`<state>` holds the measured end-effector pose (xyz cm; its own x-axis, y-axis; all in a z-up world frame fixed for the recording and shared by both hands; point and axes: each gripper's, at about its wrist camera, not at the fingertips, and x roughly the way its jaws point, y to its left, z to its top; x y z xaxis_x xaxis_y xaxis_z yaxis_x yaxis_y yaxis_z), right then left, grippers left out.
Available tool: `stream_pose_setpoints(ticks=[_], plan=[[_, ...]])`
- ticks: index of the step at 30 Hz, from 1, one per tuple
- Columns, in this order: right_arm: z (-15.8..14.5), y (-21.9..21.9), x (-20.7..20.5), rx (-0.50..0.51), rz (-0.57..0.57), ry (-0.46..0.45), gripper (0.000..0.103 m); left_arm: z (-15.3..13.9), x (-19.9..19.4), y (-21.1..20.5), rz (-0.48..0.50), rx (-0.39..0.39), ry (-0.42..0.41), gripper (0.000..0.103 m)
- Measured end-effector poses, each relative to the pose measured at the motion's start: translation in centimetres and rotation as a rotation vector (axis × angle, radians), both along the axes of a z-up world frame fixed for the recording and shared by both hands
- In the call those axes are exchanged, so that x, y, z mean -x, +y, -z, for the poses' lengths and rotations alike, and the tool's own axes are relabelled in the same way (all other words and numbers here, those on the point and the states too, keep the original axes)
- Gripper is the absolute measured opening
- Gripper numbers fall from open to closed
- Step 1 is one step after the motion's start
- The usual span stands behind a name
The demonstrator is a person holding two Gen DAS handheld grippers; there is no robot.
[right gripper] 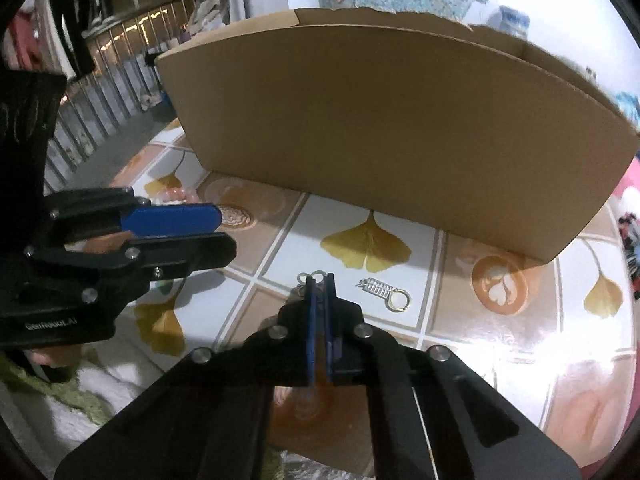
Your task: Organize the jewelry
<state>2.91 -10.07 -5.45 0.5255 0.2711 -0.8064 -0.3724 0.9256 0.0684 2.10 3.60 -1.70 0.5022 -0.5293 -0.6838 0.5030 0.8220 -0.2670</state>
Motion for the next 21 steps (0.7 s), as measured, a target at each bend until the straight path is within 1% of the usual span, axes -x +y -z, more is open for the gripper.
stream_pose_setpoints(ticks=[6,10,16,21], plan=[[-0.2,-0.5,0.2,-0.010,-0.008,0.011,0.003,-0.1,0.0,0.3,-0.003,0.002,-0.001,0.028],[-0.2,-1.2,0.4,-0.081,0.004,0.040,0.003,-0.1,0.1,-0.4,0.025,0.002,0.009,0.028],[-0.5,-2.6,1.2,-0.114,0.059,0.018,0.003,0.1,0.5,-2.5,0.093,-0.008,0.052,0.028],[-1.2,-3.9,1.9,-0.136,0.096,-0.026,0.003,0.9,-0.1,-4.3,0.112,-0.037,0.098,0.028]])
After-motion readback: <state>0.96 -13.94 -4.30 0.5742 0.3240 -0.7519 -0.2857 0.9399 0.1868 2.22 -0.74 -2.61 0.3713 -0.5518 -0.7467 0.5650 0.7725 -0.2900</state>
